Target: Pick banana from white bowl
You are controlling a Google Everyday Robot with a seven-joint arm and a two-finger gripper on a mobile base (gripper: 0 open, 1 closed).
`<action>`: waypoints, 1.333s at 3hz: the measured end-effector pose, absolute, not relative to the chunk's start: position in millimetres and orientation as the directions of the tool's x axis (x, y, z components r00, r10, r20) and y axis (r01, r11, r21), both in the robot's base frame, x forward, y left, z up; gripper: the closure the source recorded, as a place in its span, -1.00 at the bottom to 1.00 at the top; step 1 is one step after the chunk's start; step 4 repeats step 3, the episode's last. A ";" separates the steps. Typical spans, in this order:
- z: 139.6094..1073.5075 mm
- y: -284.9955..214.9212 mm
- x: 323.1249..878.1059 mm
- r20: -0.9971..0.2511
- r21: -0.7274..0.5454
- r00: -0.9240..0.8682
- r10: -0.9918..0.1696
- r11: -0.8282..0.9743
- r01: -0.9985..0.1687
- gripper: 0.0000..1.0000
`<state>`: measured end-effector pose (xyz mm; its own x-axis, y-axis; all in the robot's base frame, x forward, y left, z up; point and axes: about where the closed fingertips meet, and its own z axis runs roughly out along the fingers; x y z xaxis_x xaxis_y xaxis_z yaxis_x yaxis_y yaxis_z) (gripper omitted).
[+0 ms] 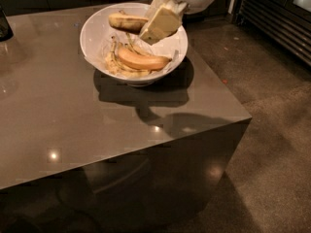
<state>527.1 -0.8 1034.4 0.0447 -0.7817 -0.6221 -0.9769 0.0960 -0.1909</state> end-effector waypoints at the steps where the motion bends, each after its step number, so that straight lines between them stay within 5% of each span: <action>1: 1043.5 3.1 485.3 -0.614 -0.180 0.034 -0.789 0.099 -0.979 1.00; 4: 1034.3 3.3 420.6 -0.592 -0.135 -0.017 -0.806 0.119 -0.984 1.00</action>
Offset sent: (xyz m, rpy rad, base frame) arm -0.1265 0.0047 -0.0056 -0.0651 0.0933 -0.0314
